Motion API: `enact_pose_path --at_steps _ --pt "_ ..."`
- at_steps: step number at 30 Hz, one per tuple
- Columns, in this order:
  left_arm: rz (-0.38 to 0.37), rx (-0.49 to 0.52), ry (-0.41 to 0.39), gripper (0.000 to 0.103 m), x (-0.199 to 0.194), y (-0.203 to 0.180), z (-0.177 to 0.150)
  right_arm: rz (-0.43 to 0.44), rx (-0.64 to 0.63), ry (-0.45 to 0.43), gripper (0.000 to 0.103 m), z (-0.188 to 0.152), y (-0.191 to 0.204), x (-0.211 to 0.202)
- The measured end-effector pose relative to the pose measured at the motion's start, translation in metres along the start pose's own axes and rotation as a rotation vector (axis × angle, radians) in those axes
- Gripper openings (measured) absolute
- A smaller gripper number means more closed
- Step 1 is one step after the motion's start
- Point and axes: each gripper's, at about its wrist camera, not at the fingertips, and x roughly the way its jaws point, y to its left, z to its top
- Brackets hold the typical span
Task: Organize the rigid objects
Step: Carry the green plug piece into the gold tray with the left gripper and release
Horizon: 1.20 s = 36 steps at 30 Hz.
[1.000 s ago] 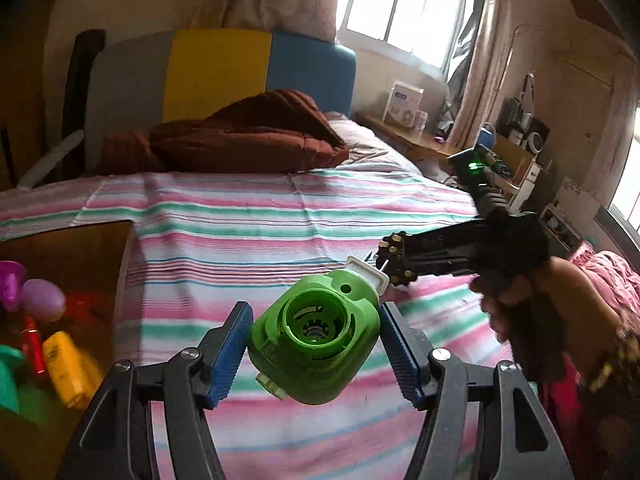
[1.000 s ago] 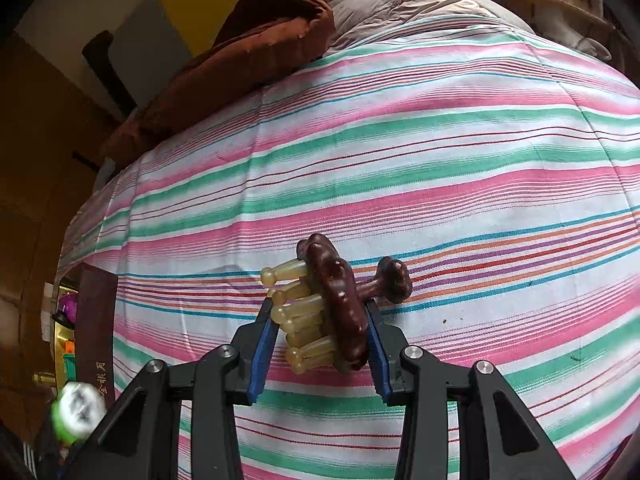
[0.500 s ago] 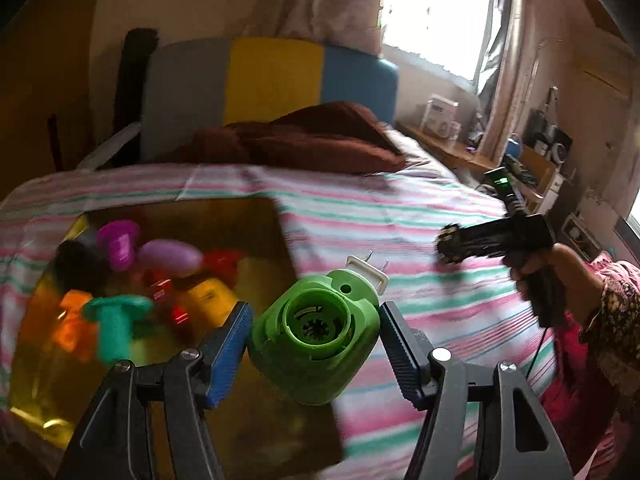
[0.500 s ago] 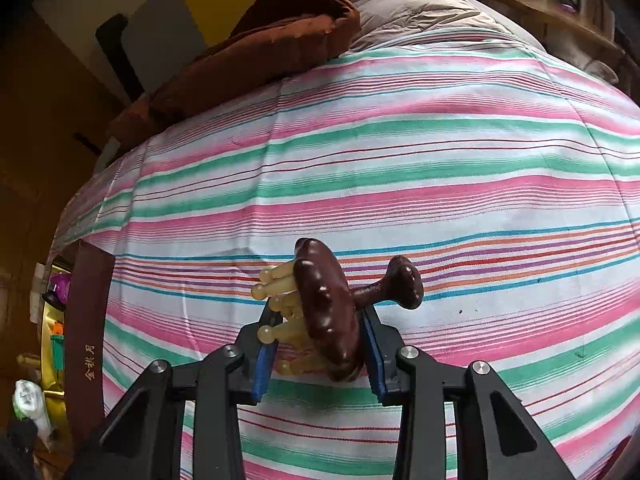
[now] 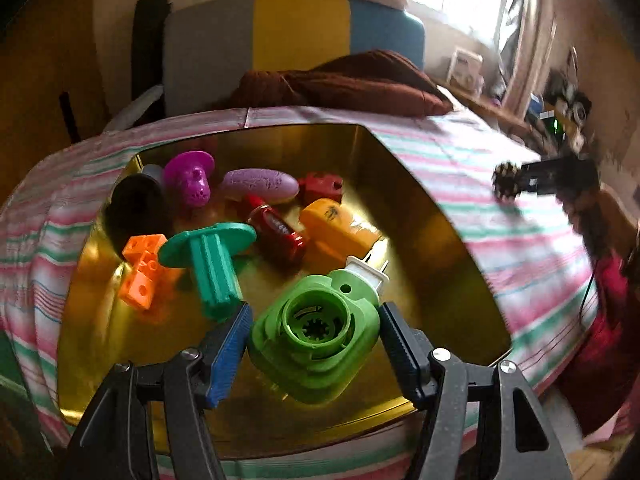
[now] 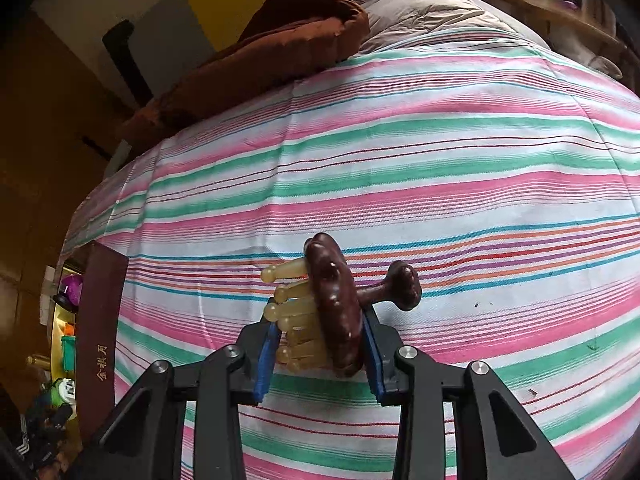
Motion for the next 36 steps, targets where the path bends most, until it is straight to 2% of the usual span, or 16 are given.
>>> enact_pose_path --at_steps 8,13,17,21,28,32,36 --pt "0.042 0.109 0.065 0.066 0.006 0.019 -0.009 0.030 0.032 -0.027 0.037 0.002 -0.004 -0.007" --pt "0.035 0.075 0.089 0.066 0.004 0.039 -0.012 0.050 0.024 -0.036 0.037 0.002 0.002 -0.008" --pt "0.049 -0.047 0.124 0.066 0.006 0.059 -0.015 0.052 0.004 -0.031 0.037 0.000 0.008 -0.006" --pt "0.053 -0.149 0.076 0.066 -0.006 0.071 -0.019 0.060 0.000 -0.036 0.037 -0.001 0.010 -0.007" --pt "0.173 -0.296 -0.091 0.066 -0.044 0.077 -0.022 0.120 -0.015 -0.043 0.037 -0.001 0.019 -0.010" --pt "0.134 -0.361 -0.160 0.066 -0.056 0.070 -0.024 0.168 -0.050 -0.032 0.037 -0.003 0.035 -0.013" --pt "0.085 -0.355 -0.170 0.066 -0.054 0.054 -0.018 0.211 -0.064 -0.005 0.037 -0.010 0.051 -0.016"
